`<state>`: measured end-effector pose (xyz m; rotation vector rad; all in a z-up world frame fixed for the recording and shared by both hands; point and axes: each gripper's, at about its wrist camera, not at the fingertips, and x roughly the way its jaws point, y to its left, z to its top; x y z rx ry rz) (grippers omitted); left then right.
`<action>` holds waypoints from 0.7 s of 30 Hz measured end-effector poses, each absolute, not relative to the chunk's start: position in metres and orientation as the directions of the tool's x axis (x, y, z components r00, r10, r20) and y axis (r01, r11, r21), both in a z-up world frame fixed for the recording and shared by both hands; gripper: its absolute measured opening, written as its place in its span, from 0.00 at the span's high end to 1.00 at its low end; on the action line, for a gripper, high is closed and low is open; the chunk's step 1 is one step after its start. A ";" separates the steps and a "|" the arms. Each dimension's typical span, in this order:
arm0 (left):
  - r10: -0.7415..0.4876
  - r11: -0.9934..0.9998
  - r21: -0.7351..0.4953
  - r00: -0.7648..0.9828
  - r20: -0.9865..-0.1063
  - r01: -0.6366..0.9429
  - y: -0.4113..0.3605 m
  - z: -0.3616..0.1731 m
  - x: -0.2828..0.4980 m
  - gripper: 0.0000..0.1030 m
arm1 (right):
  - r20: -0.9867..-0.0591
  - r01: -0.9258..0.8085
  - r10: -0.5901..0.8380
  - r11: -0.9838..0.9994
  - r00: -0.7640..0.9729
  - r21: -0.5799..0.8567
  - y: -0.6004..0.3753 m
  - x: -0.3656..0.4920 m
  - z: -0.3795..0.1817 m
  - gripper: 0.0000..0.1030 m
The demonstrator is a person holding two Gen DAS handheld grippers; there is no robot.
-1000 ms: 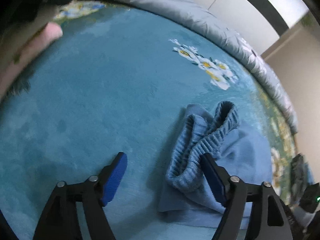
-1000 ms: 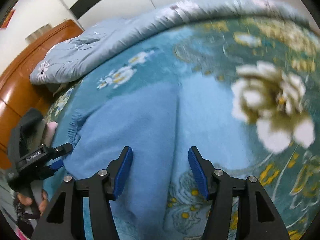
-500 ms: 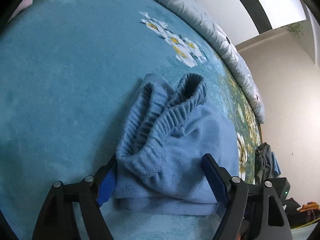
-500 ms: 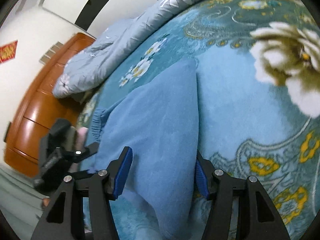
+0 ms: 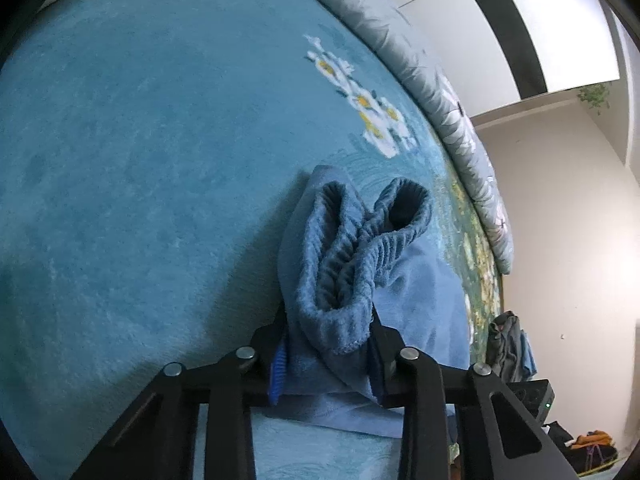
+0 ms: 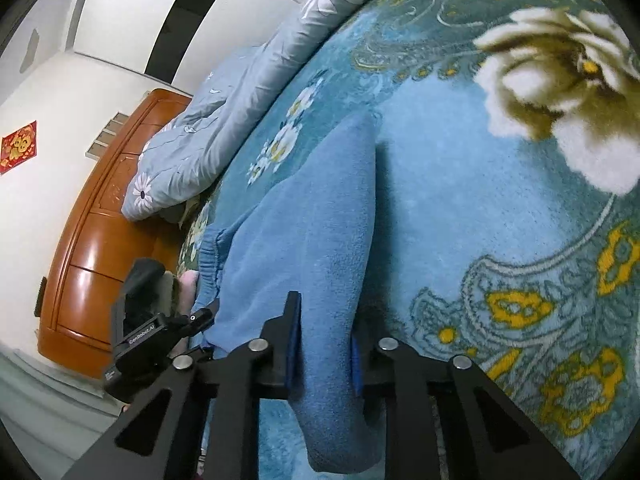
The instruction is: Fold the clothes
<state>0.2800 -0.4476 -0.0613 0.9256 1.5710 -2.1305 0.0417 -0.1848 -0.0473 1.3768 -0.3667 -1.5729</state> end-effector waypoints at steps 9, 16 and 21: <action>0.124 -0.399 -0.745 -0.773 -0.622 0.535 -0.440 -0.040 0.275 0.71 | -0.594 0.510 -0.800 -0.478 0.083 0.715 -0.176 0.052 -0.011 0.84; 0.095 -0.544 -0.703 -0.798 -0.595 0.459 -0.422 -0.007 0.276 0.71 | -0.582 0.543 -0.812 -0.473 0.036 0.694 -0.163 0.059 0.021 0.84; 0.100 -0.577 -0.708 -0.826 -0.555 0.406 -0.419 0.005 0.283 0.71 | -0.576 0.566 -0.817 -0.466 0.020 0.680 -0.155 0.068 0.038 0.84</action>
